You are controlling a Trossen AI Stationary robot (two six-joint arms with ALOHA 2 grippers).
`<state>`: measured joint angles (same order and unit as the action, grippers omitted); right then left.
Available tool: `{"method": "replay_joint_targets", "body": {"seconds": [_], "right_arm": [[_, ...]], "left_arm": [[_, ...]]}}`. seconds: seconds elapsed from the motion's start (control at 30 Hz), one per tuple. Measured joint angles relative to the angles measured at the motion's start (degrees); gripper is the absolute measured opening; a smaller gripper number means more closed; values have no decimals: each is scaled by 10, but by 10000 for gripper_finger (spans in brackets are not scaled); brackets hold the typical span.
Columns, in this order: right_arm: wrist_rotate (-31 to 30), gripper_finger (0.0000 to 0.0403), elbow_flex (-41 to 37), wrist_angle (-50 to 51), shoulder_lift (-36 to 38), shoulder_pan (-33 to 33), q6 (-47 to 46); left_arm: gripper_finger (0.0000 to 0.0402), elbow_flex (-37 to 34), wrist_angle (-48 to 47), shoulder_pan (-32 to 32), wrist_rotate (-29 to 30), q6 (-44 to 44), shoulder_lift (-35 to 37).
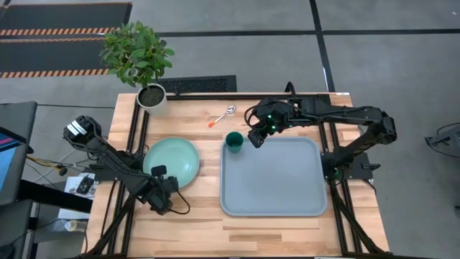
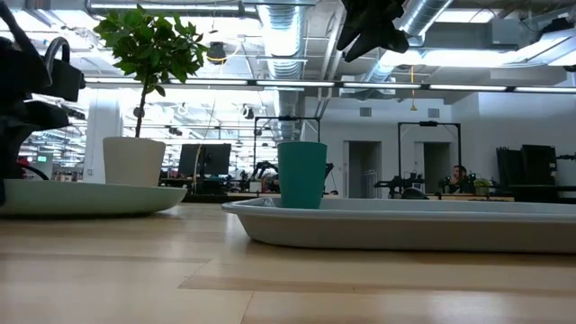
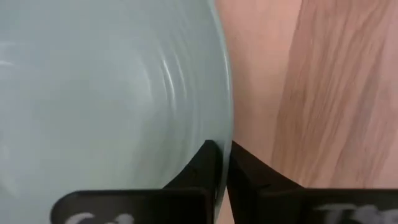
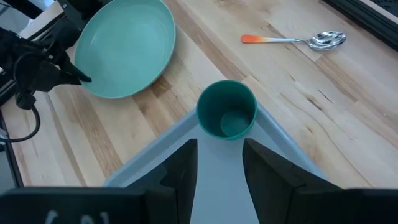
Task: Pick and place plate/cup/fork/spoon on tray
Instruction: Put the green plate on the blue tray at the bottom of the green plate
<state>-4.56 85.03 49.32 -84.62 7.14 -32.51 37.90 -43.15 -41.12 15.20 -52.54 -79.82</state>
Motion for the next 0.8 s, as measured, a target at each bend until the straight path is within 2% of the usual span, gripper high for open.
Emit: {"method": "replay_joint_targets", "body": {"seconds": [0.27,0.6,0.8], "right_arm": [[0,148,0,-1,0,0,0],[1,155,0,-1,0,0,-7],[13,153,0,-1,0,0,-8]], "left_arm": [[0,76,-37,-1,5,33,0],[1,200,-136,-1,44,126,0],[1,255,-175,-1,34,187,0]]}}
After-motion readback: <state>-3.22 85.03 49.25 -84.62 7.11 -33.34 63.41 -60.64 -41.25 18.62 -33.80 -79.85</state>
